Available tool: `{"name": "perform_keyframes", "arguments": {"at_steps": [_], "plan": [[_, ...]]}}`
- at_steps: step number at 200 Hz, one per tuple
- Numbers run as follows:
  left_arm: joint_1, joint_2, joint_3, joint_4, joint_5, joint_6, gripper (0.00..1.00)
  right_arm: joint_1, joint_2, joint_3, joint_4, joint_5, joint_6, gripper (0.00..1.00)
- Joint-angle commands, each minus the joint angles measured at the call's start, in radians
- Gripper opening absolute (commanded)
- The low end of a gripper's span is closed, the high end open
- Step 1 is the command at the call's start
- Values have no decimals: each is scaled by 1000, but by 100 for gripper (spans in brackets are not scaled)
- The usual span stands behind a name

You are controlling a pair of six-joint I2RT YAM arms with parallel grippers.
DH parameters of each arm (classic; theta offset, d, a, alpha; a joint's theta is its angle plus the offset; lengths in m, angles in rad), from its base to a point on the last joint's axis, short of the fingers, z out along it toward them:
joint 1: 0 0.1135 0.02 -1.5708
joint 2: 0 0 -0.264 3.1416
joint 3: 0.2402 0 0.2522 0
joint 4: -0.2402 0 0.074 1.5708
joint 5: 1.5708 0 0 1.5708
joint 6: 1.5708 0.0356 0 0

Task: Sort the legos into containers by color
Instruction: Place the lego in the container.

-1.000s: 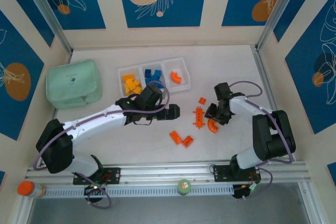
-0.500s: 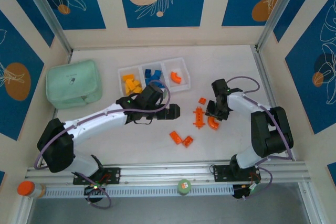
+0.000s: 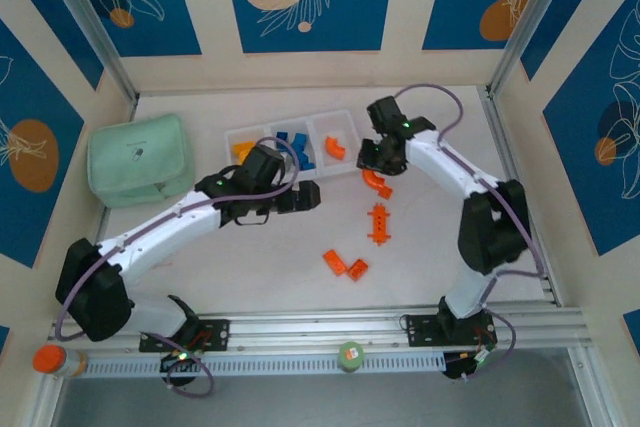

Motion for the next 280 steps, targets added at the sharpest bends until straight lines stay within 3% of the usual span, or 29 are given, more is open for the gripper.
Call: {"name": "perform_keyframes", "arguments": {"at_steps": [1,120,161,218,280], "plan": [[35,-31,32,-56,-3,36,99,25,126,157,-42,11,-25,32],[140,-54,42,-77,5,69,99,36,750,1033,-270,14,1,33],[145,-68,30,-72,6,72,99,36,756,1022,-257,34,-9,42],[147,-68,57,-67,21,79,99,45,620,980,-216,14,-21,51],[143,-111,-3,-34,46,61,99,51,278,552,-69,-42,-47,55]]}}
